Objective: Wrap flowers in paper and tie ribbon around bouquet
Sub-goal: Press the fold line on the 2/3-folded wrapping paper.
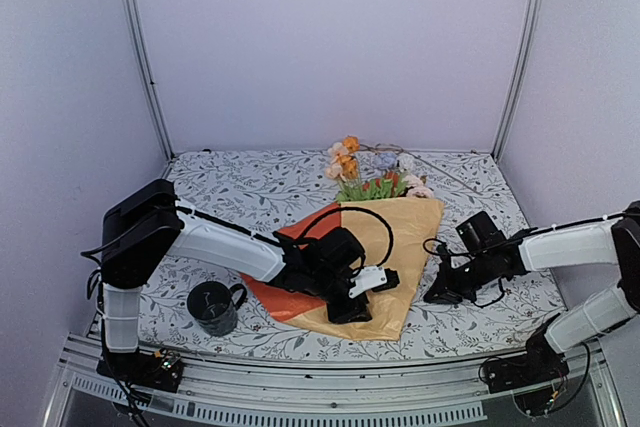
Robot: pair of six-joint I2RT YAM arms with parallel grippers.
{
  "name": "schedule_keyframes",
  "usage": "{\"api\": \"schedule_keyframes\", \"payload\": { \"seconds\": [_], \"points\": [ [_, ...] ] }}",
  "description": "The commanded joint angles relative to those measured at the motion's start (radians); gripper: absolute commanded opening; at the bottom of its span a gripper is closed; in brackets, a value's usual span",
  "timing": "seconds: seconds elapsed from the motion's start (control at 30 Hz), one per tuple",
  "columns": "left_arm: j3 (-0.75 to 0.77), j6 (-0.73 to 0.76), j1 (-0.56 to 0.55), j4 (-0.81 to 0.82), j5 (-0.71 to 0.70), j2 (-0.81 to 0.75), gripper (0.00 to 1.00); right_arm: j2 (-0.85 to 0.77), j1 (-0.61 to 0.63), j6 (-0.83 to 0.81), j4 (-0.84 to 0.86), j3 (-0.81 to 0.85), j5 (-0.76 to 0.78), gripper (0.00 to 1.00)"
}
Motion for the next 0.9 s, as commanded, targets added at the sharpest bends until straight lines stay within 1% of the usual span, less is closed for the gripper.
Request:
{"api": "schedule_keyframes", "payload": {
  "seconds": [0.0, 0.07, 0.1, 0.17, 0.23, 0.3, 0.37, 0.47, 0.53, 0.6, 0.67, 0.77, 0.87],
  "points": [
    [-0.043, 0.001, 0.009, -0.17, -0.01, 0.097, 0.42, -0.145, 0.029, 0.032, -0.298, 0.074, 0.143, 0.0],
    [-0.044, -0.001, 0.009, -0.17, -0.009, 0.095, 0.42, -0.198, 0.058, 0.034, -0.265, 0.098, 0.069, 0.0],
    [-0.045, -0.003, 0.008, -0.17, -0.006, 0.094, 0.42, -0.212, 0.08, 0.052, -0.22, 0.101, 0.02, 0.0],
    [-0.048, -0.008, 0.008, -0.168, -0.008, 0.092, 0.42, -0.205, 0.14, 0.087, -0.118, 0.105, -0.013, 0.0],
    [-0.051, -0.011, 0.009, -0.168, -0.009, 0.089, 0.42, -0.141, 0.203, 0.114, -0.011, 0.107, -0.06, 0.0],
    [-0.054, -0.012, 0.009, -0.167, -0.009, 0.086, 0.42, -0.044, 0.252, 0.121, 0.1, 0.104, -0.132, 0.0],
    [-0.059, -0.013, 0.01, -0.167, -0.013, 0.081, 0.42, 0.044, 0.285, 0.137, 0.162, 0.102, -0.151, 0.0],
    [-0.069, -0.014, 0.013, -0.16, -0.016, 0.073, 0.42, 0.124, 0.287, 0.156, 0.149, 0.072, -0.137, 0.0],
    [-0.072, -0.015, 0.014, -0.154, -0.012, 0.069, 0.42, 0.124, 0.287, 0.189, 0.147, 0.028, -0.123, 0.0],
    [-0.071, -0.015, 0.015, -0.148, -0.009, 0.069, 0.42, 0.089, 0.288, 0.213, 0.093, -0.009, -0.075, 0.0],
    [-0.069, -0.015, 0.016, -0.142, -0.003, 0.071, 0.41, 0.034, 0.287, 0.227, -0.013, -0.018, 0.004, 0.0],
    [-0.062, -0.015, 0.018, -0.135, 0.009, 0.075, 0.41, -0.069, 0.288, 0.233, -0.161, 0.0, 0.099, 0.0],
    [-0.06, -0.014, 0.018, -0.13, 0.016, 0.074, 0.42, -0.137, 0.287, 0.224, -0.235, 0.06, 0.126, 0.0]
  ]
}}
